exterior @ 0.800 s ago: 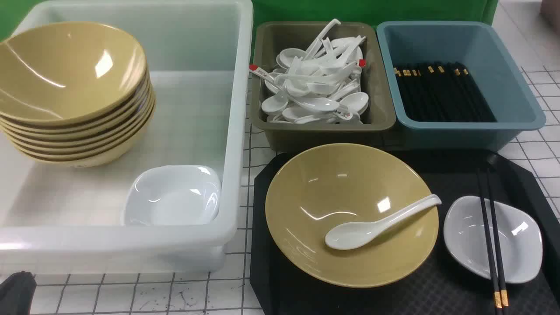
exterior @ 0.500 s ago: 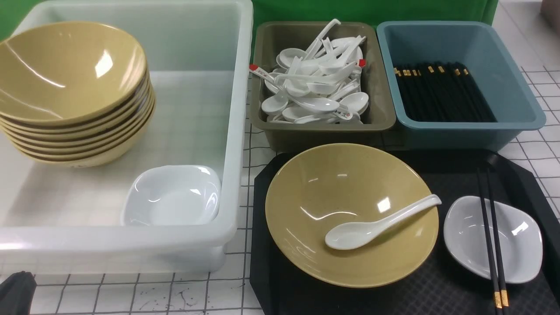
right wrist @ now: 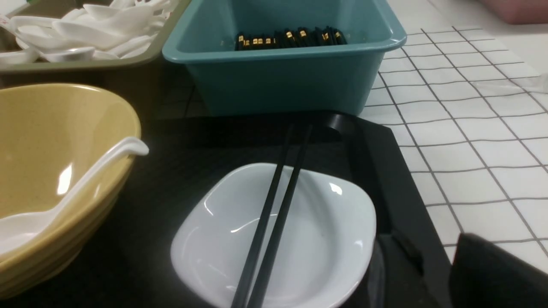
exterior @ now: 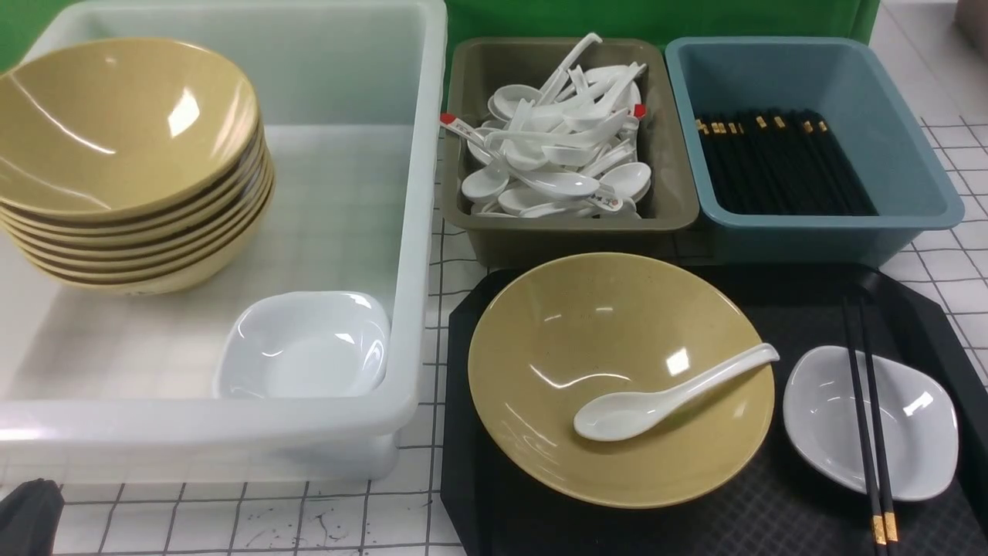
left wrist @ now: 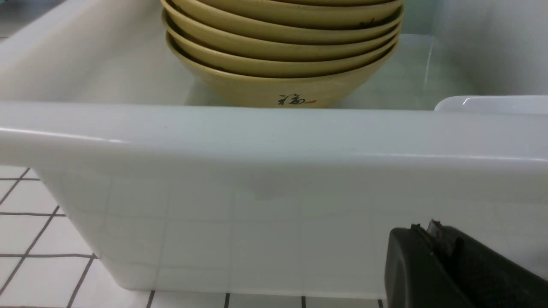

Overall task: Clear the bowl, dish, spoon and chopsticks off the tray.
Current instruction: Use the right arm to grab the chopsticks

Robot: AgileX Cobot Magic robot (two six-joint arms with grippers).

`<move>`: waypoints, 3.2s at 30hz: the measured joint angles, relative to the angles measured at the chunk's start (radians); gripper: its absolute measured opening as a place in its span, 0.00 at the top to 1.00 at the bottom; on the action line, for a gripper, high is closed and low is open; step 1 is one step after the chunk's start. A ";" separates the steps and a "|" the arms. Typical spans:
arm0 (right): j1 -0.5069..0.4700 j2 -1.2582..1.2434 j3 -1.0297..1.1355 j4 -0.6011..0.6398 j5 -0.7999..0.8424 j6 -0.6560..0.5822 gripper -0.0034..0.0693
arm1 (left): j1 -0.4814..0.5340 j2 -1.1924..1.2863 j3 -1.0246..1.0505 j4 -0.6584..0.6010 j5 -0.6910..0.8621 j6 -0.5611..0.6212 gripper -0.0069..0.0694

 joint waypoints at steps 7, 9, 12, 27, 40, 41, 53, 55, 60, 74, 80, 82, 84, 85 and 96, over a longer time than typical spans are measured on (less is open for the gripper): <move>0.000 0.000 0.000 0.000 0.000 0.000 0.63 | 0.000 0.000 0.000 0.000 0.000 0.000 0.93; 0.000 0.000 0.000 0.000 0.000 0.000 0.63 | 0.000 0.000 0.000 0.000 0.000 0.000 0.93; 0.000 0.000 0.000 0.000 0.000 0.000 0.63 | 0.000 0.000 0.000 0.000 0.000 0.000 0.93; 0.000 0.000 0.000 0.000 -0.001 0.000 0.63 | 0.000 0.000 0.000 0.000 0.000 0.000 0.93; 0.000 0.000 0.000 0.000 -0.001 0.016 0.63 | -0.001 0.000 0.000 0.012 -0.020 0.000 0.93; 0.000 0.000 0.000 0.000 -0.001 0.016 0.63 | -0.001 0.000 0.000 0.000 -0.042 -0.006 0.93; 0.000 0.000 0.001 0.143 -0.044 0.539 0.63 | -0.001 0.000 0.000 -0.653 -0.263 -0.386 0.93; 0.000 0.000 0.002 0.169 -0.082 0.696 0.63 | -0.001 0.000 0.000 -0.745 -0.274 -0.411 0.93; 0.000 0.000 0.002 0.184 -0.131 0.781 0.63 | -0.001 0.000 0.000 -0.805 -0.277 -0.415 0.93; 0.071 0.004 -0.094 0.184 -0.044 0.477 0.66 | -0.001 0.008 -0.246 -0.656 -0.031 -0.081 0.93; 0.195 0.254 -0.415 0.184 0.160 0.038 0.90 | -0.001 0.286 -0.565 -0.374 0.337 0.043 0.93; 0.217 0.330 -0.480 0.184 0.208 -0.043 0.90 | -0.001 0.388 -0.634 -0.313 0.448 0.049 0.93; 0.241 0.481 -0.614 0.184 0.333 -0.198 0.90 | -0.001 0.523 -0.738 -0.257 0.589 0.079 0.93; 0.247 0.530 -0.657 0.184 0.383 -0.245 0.90 | -0.001 0.568 -0.780 -0.238 0.657 0.104 0.93; 0.258 1.048 -1.036 0.188 0.790 -0.554 0.90 | -0.332 0.988 -1.054 -0.282 0.827 0.335 0.93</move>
